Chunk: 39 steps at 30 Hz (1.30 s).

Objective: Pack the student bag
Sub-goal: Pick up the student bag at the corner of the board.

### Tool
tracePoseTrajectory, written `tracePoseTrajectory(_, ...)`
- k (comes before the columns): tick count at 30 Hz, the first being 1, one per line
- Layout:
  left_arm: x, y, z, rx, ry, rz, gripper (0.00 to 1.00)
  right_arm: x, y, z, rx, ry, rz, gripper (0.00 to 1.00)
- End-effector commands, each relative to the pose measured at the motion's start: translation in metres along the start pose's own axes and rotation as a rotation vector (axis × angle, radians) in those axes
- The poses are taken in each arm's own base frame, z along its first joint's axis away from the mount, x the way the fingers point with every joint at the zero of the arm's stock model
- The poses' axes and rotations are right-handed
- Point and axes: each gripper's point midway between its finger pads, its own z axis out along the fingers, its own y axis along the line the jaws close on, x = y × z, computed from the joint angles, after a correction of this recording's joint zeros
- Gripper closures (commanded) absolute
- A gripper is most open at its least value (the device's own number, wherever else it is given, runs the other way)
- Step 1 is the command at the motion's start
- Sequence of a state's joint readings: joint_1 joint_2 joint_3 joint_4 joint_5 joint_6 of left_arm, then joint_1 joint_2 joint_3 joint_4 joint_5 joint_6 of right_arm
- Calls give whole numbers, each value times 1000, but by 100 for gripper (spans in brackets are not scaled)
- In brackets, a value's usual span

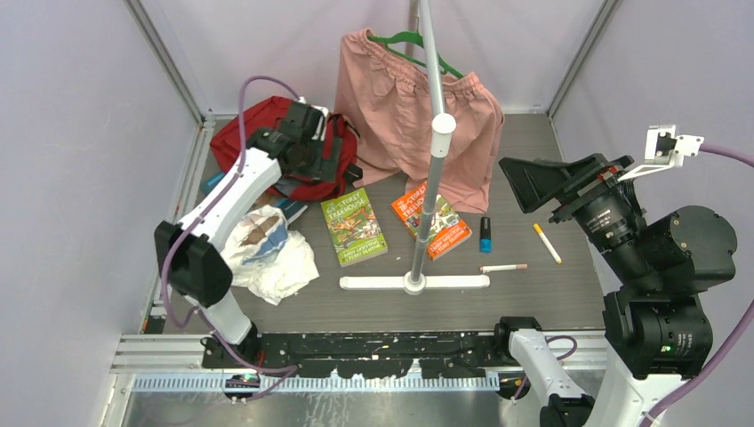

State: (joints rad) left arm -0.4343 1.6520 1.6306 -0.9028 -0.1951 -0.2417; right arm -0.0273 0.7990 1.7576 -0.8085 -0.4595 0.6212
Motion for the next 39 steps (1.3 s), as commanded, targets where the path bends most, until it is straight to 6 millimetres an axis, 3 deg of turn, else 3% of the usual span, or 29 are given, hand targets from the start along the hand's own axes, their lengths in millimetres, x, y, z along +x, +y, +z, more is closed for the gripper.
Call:
tracePoseTrajectory(1,-48,-19,15,34,-118,97,1,2,-11,4,46,6,-8,0)
tracePoseTrajectory(7,-44,-24,61,-1,-66,86,1,5,-22,-2,103,5,-24,0)
tracePoseTrajectory(15,-40,-11,91,-104,-36,65,6,5,-33,-5,159,-6,-45,0)
tracePoseTrajectory(17,-37,-2,96,-158,-24,72,15,5,-35,-5,167,-6,-49,0)
tracePoseTrajectory(21,-30,17,104,-251,-16,79,43,4,-41,-7,200,-21,-67,0)
tracePoseTrajectory(24,-32,23,101,-241,-20,68,73,4,-44,-7,208,-24,-67,0)
tracePoseTrajectory(25,-36,27,98,-244,-30,71,91,4,-44,-5,206,-20,-65,0)
tracePoseTrajectory(26,-40,33,92,-252,-41,75,99,5,-44,-5,202,-16,-64,0)
tracePoseTrajectory(28,-54,45,76,-272,-73,79,100,6,-43,-5,198,-10,-66,0)
tracePoseTrajectory(31,-82,60,35,-290,-162,73,100,6,-43,-6,201,-15,-73,0)
tracePoseTrajectory(36,-128,86,-52,-318,-398,51,100,8,-46,-4,206,-8,-69,0)
tracePoseTrajectory(39,-146,117,-110,-368,-541,25,100,7,-45,-6,206,-13,-71,0)
